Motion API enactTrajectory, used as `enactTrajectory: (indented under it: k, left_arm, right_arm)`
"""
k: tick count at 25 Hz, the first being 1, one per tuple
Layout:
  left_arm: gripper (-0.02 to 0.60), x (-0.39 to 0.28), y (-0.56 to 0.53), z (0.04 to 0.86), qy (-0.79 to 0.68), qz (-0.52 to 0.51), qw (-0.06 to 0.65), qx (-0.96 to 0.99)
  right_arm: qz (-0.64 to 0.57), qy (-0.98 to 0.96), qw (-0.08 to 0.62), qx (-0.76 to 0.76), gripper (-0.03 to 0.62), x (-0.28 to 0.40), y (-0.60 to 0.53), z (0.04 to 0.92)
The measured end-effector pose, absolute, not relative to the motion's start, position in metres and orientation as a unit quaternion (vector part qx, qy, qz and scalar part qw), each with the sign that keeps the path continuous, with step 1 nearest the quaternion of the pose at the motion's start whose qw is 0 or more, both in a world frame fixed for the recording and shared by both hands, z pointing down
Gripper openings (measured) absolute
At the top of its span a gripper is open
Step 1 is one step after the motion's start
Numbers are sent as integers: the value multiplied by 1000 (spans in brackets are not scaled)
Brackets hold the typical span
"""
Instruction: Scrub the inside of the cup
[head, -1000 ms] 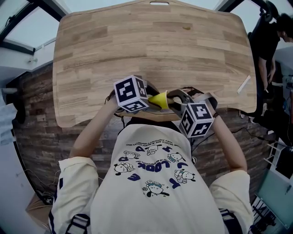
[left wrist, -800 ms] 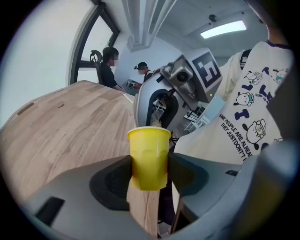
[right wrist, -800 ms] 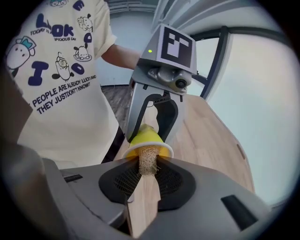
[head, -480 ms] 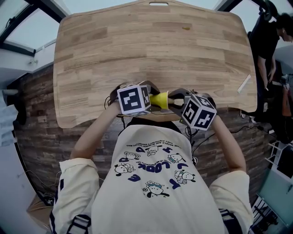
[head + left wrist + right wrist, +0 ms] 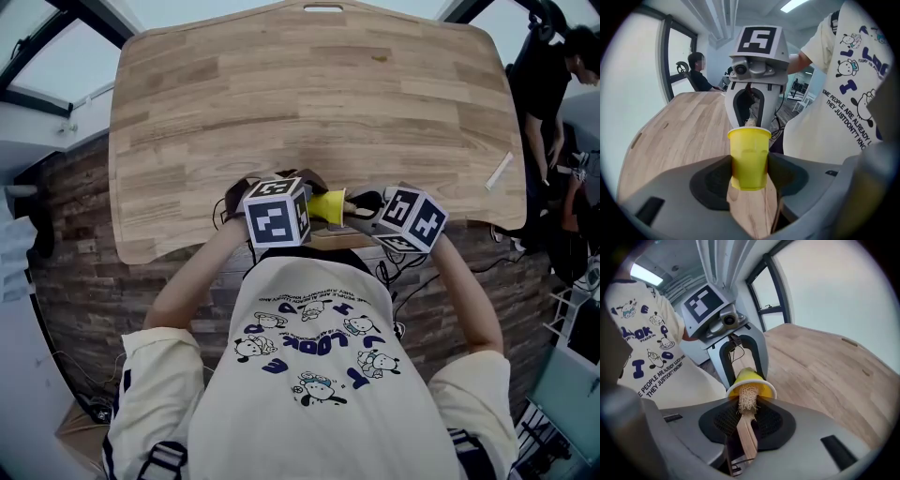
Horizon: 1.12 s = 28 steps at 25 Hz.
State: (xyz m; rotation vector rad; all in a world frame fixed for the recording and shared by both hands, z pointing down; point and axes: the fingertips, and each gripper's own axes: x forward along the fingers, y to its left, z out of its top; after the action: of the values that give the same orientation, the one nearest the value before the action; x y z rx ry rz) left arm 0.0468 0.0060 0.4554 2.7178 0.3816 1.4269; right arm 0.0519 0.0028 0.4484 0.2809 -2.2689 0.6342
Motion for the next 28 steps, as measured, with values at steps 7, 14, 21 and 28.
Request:
enactTrajectory:
  k: [7, 14, 21, 28]
  left_arm:
    - [255, 48, 2, 453, 108, 467, -33, 877]
    - [255, 45, 4, 446, 125, 459, -101, 874]
    - [255, 46, 2, 446, 127, 459, -187, 859]
    - [255, 48, -6, 440, 99, 443, -223, 863]
  right_arm:
    - [341, -876, 322, 115, 81, 53, 1, 445]
    - [467, -843, 250, 90, 81, 49, 3, 436]
    - [509, -830, 205, 94, 80, 49, 1, 434]
    - [541, -820, 155, 104, 80, 51, -8, 429]
